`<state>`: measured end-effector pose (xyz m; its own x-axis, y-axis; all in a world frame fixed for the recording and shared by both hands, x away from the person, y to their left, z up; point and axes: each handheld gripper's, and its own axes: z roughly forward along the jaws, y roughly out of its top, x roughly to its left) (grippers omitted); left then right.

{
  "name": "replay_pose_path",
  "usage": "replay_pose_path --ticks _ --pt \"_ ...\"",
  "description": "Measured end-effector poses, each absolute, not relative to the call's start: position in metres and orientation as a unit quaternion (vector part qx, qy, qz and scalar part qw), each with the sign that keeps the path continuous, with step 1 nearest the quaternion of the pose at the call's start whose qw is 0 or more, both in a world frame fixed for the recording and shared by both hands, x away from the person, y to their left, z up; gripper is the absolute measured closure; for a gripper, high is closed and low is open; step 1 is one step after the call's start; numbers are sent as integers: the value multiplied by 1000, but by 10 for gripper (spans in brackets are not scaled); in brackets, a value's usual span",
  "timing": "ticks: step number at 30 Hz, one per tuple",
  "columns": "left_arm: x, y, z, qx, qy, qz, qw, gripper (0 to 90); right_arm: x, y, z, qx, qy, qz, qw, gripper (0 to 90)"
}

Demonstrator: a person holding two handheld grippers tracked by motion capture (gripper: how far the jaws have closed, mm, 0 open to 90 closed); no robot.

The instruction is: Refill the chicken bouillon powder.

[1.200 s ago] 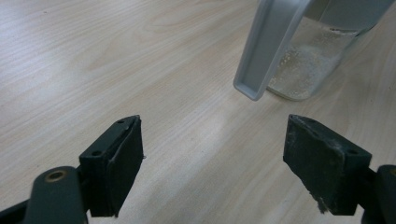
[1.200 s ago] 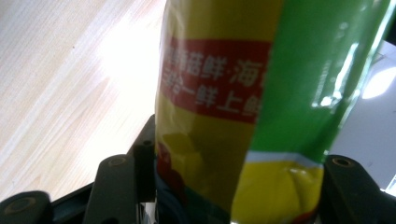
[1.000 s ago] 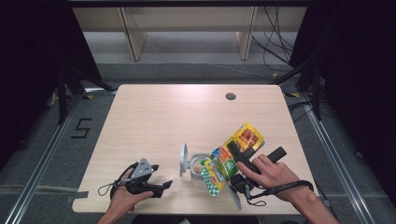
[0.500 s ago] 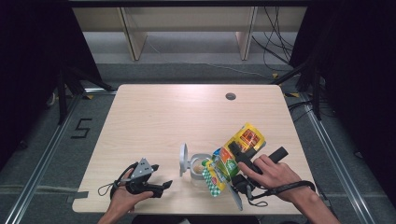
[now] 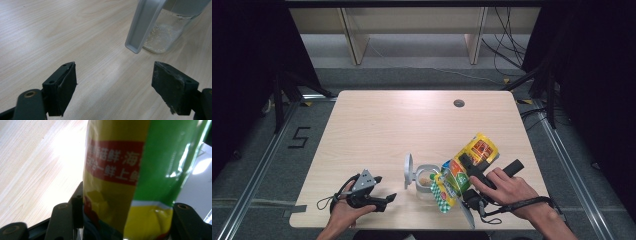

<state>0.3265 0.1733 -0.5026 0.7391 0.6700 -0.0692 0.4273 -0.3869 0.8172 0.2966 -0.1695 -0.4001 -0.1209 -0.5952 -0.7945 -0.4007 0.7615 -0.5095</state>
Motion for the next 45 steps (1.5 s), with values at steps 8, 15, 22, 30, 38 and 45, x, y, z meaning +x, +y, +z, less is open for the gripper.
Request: replay_pose_path --ticks 8,15,22,30,38,45 --pt "327 174 -502 823 333 139 439 198 290 -171 -397 -335 743 -85 573 464" --pt "326 173 -503 822 333 137 442 198 291 -170 -396 -336 745 -97 567 464" --pt "327 174 -503 824 331 140 439 198 294 -167 -399 -337 742 -92 572 464" --pt "327 174 -502 826 331 144 433 198 298 -166 -397 -333 746 -99 568 466" --pt "326 172 -504 817 336 141 447 198 301 -164 -400 -338 746 -99 565 468" --pt "327 174 -503 823 331 141 439 198 302 -162 -399 -341 746 -100 563 469"
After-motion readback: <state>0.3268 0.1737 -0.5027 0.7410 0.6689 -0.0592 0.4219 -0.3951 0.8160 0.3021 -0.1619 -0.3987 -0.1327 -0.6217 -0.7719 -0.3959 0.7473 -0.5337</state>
